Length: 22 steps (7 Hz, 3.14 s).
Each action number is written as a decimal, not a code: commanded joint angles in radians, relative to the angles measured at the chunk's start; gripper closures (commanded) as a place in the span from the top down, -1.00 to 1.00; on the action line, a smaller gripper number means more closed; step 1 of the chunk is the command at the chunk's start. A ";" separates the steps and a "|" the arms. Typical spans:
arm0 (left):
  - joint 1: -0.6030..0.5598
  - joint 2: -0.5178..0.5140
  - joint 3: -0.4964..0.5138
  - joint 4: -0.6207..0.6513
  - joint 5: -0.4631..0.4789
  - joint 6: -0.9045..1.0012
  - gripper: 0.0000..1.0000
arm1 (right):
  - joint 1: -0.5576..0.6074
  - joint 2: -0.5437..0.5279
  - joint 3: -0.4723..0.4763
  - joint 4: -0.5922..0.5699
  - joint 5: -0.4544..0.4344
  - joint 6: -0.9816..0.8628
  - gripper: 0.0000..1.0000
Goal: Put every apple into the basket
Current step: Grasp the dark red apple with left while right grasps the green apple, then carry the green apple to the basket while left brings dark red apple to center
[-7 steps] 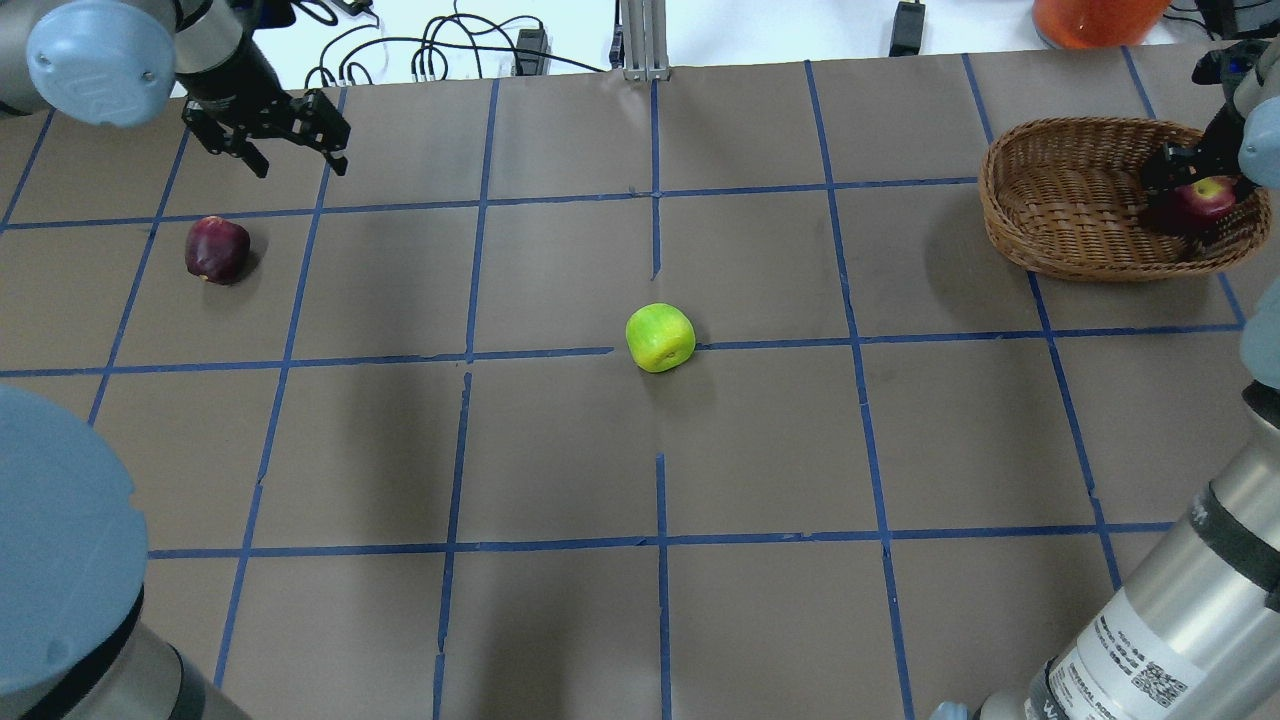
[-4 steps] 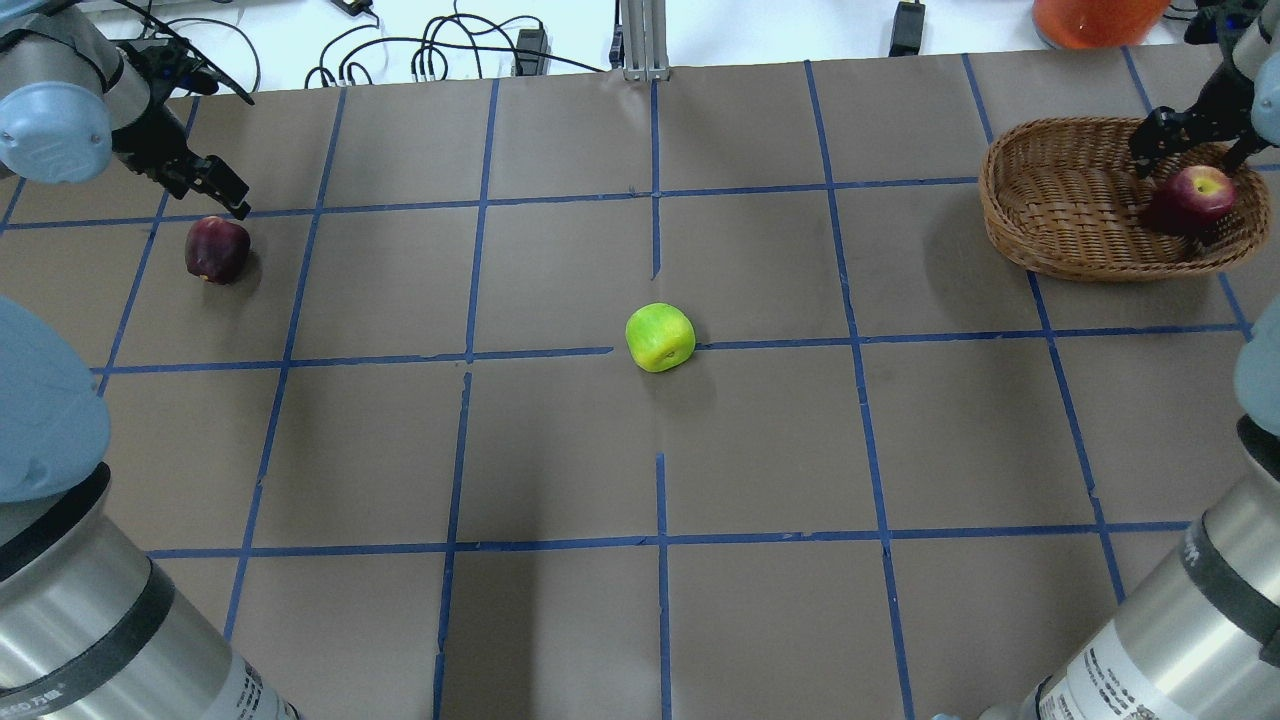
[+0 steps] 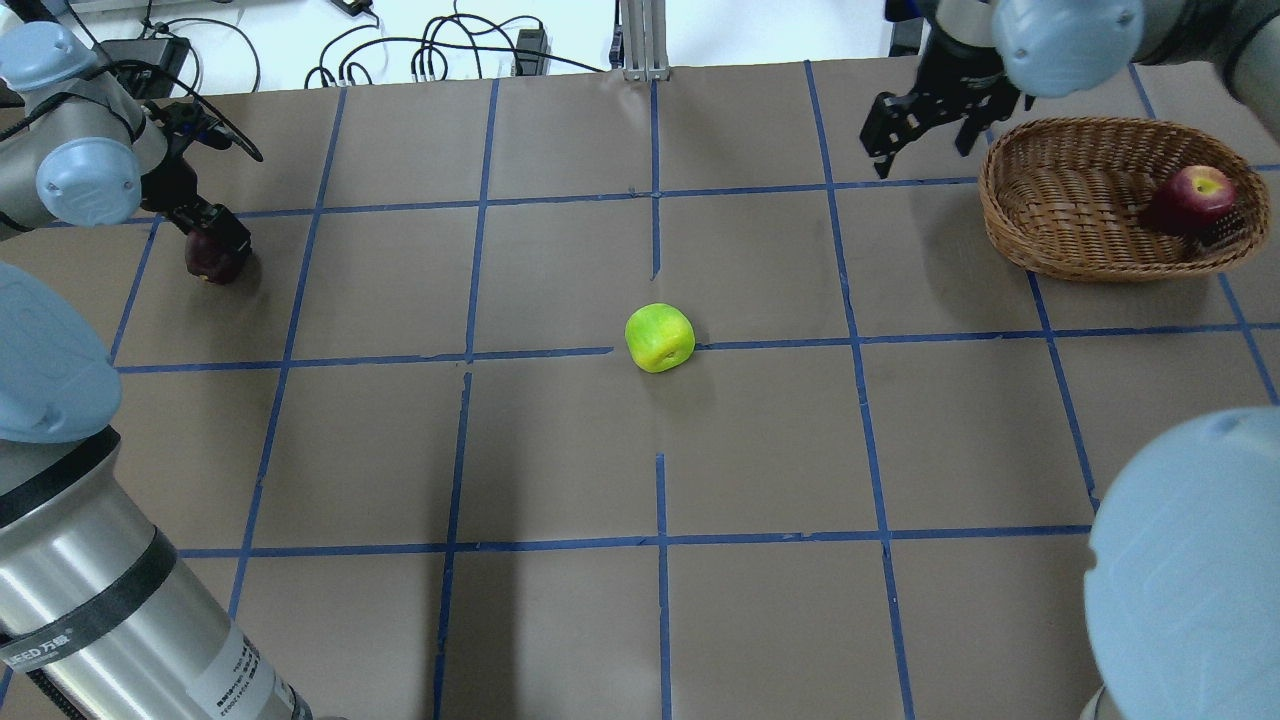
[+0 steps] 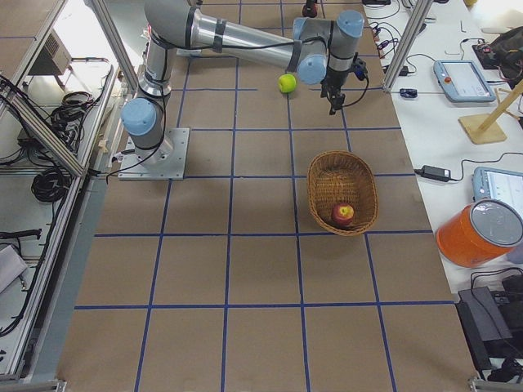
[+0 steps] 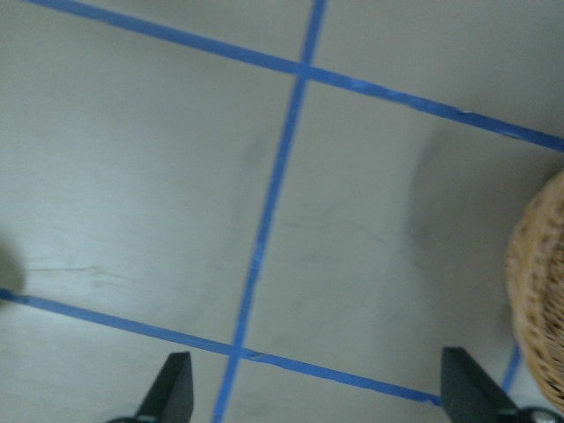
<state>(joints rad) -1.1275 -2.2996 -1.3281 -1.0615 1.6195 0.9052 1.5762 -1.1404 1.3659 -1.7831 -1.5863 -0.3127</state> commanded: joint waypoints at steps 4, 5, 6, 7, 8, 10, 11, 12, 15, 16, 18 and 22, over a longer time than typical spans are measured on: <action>0.008 -0.002 0.001 -0.015 0.005 -0.018 -0.18 | 0.346 0.025 0.146 -0.071 0.009 0.083 1.00; 0.008 0.046 0.012 -0.126 -0.003 -0.047 -0.23 | 0.352 0.045 0.156 -0.105 0.021 0.086 1.00; 0.005 0.114 -0.020 -0.182 -0.003 -0.119 -0.23 | 0.360 0.074 0.162 -0.142 0.031 0.090 1.00; -0.009 0.212 -0.099 -0.236 -0.016 -0.225 -0.23 | 0.361 0.106 0.160 -0.195 0.032 0.089 1.00; -0.030 0.315 -0.208 -0.238 -0.054 -0.314 -0.23 | 0.361 0.125 0.160 -0.226 0.032 0.087 1.00; -0.168 0.461 -0.336 -0.233 -0.064 -0.563 -0.22 | 0.361 0.139 0.182 -0.233 0.031 0.089 1.00; -0.284 0.500 -0.373 -0.232 -0.078 -0.764 -0.22 | 0.360 0.152 0.199 -0.257 0.032 0.090 1.00; -0.411 0.515 -0.403 -0.209 -0.082 -0.937 -0.21 | 0.360 0.163 0.202 -0.303 0.034 0.086 1.00; -0.621 0.477 -0.501 0.051 -0.079 -1.228 -0.21 | 0.344 0.160 0.187 -0.311 0.020 0.089 -1.00; -0.627 0.473 -0.546 0.116 -0.082 -1.232 -0.21 | 0.315 0.131 0.191 -0.305 0.005 0.089 -1.00; -0.640 0.470 -0.565 0.147 -0.087 -1.308 -0.20 | 0.056 0.049 0.183 -0.230 -0.024 0.069 -1.00; -0.848 0.329 -0.546 0.317 -0.113 -1.482 0.18 | -0.303 0.049 -0.005 -0.161 -0.050 -0.005 -1.00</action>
<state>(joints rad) -1.9449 -1.9117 -1.8805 -0.8116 1.5064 -0.5577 1.3412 -1.1083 1.4321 -1.9753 -1.6336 -0.3011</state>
